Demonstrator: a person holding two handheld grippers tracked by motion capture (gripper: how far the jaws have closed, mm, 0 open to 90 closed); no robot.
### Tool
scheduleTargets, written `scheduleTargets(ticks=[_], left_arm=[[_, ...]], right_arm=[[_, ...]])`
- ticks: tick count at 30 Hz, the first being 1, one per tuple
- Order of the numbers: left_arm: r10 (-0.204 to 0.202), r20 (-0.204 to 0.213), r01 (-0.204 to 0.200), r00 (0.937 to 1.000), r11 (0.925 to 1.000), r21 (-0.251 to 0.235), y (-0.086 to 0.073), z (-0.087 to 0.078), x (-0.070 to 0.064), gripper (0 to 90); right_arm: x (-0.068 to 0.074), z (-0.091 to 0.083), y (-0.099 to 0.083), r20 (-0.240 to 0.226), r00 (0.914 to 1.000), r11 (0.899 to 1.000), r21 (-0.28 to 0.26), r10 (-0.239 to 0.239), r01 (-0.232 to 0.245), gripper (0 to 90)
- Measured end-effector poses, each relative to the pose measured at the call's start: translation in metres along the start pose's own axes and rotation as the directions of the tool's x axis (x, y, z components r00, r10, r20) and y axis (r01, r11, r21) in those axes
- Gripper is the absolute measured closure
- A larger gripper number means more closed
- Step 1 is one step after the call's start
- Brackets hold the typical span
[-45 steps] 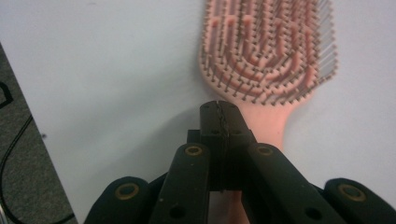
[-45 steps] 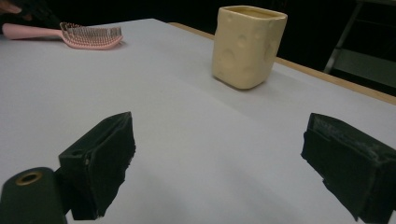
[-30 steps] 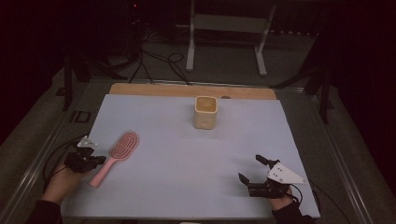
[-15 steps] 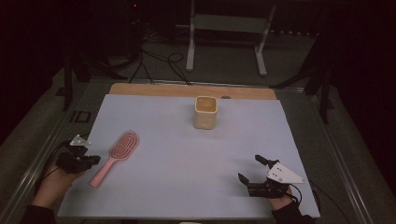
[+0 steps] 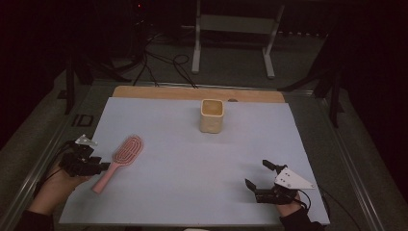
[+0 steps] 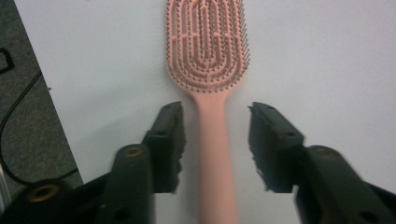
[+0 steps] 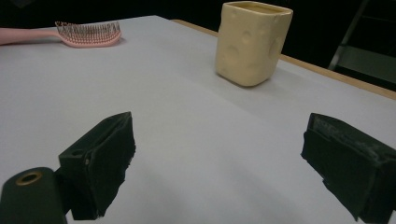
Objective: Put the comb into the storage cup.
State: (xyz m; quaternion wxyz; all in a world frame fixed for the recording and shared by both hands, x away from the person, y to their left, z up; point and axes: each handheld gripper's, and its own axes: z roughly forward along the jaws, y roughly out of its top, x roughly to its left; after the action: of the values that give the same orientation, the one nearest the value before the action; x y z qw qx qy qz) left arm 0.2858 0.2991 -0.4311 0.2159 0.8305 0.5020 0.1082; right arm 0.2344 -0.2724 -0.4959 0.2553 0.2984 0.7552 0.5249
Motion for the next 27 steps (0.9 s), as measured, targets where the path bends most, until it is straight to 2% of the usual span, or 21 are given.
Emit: scheduleTargets(ticks=[4,6,7,9,12,14,16,22,24,27], left_arm=[[0.019,0.001,-0.019,0.9998,0.9992,0.036,0.004,0.000,-0.006,36.8],[0.029,0.014,-0.030,0.9995,0.9974,0.065,0.004,0.005,-0.008,25.8],[0.026,0.017,-0.028,0.9995,0.9969,0.074,0.005,0.008,-0.010,19.6],[0.020,0.016,-0.022,0.9997,0.9963,0.084,0.005,0.014,-0.011,13.0],[0.006,0.044,-0.010,0.9990,0.9958,0.091,0.005,0.020,-0.010,1.7],[0.019,0.026,-0.021,0.9995,0.9943,0.105,0.006,0.024,-0.010,1.6],[0.017,0.036,-0.021,0.9992,0.9931,0.116,0.006,0.028,-0.009,1.6],[-0.030,0.021,0.027,0.9993,0.9881,0.151,0.010,0.041,0.002,4.0],[-0.053,0.020,0.049,0.9984,0.9859,0.160,0.010,0.046,0.006,6.3],[-0.062,0.030,0.056,0.9977,0.9840,0.169,0.011,0.049,0.011,12.0]], right_arm=[[0.001,0.000,0.000,-0.003,1.0000,1.000,0.001,-0.004,0.004,9.2],[0.001,0.001,0.000,-0.005,1.0000,1.000,0.002,-0.003,0.003,9.2],[0.001,0.001,0.000,-0.007,1.0000,1.000,0.005,-0.003,0.003,9.3],[0.001,0.002,0.000,-0.009,0.9999,1.000,0.006,-0.006,0.006,9.3],[0.002,0.001,0.000,-0.010,0.9999,1.000,0.005,-0.006,0.007,9.2],[0.002,0.001,0.000,-0.010,0.9999,1.000,0.006,-0.007,0.007,9.2],[0.002,0.001,0.000,-0.009,0.9999,1.000,0.006,-0.008,0.008,9.2],[0.003,0.002,0.000,-0.011,0.9998,1.000,0.011,-0.014,0.014,9.3],[0.003,0.002,0.000,-0.011,0.9998,1.000,0.010,-0.014,0.014,9.3],[0.003,0.002,0.000,-0.011,0.9999,1.000,0.014,-0.012,0.012,9.3]])
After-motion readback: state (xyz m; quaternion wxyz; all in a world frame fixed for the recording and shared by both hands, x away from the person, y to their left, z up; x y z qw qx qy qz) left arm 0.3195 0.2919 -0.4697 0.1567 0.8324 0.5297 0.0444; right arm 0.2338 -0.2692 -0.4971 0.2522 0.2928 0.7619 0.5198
